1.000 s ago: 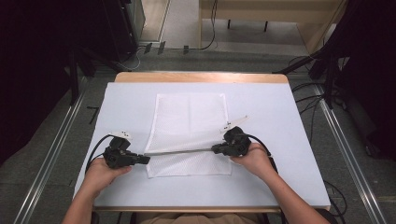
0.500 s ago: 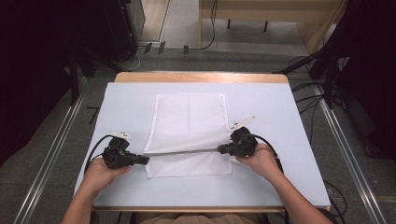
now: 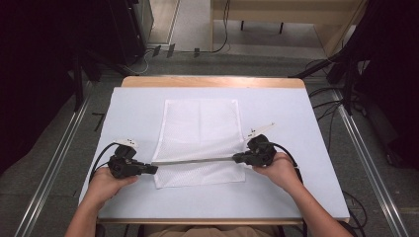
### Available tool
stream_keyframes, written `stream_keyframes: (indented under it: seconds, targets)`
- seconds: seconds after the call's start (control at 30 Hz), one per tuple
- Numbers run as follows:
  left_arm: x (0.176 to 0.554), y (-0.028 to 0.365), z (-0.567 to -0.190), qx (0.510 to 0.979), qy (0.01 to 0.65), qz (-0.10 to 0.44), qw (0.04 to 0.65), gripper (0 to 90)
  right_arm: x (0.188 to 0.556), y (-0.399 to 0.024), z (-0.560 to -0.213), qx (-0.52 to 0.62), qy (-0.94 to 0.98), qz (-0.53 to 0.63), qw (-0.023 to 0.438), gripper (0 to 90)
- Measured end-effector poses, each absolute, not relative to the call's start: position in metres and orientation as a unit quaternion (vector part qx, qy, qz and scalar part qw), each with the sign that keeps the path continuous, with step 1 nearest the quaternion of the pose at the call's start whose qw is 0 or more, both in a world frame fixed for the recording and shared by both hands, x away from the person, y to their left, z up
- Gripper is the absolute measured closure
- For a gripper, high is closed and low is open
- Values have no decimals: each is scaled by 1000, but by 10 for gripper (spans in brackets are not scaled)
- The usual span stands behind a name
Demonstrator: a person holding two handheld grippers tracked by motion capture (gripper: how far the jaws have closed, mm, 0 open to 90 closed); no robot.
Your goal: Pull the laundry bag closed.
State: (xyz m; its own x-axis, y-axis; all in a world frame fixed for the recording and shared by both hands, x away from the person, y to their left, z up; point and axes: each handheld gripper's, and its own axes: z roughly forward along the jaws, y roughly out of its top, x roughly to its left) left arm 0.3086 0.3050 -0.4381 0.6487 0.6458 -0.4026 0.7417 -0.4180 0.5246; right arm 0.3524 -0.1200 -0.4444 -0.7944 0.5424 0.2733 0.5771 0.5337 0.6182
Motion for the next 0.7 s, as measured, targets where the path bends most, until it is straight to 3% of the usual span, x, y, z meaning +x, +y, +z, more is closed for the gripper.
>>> stream_keyframes:
  seconds: [0.3,0.53,0.7]
  targets:
    - [307,306,-435,830,414,-55,369,777,350,-118,-442,-313,-871,-378,8,860]
    - [307,310,-432,818,426,-43,384,652,350,-122,-436,-316,-862,-397,-7,777]
    - [307,314,-428,809,431,-15,398,588,352,-128,-434,-324,-854,-407,-23,652]
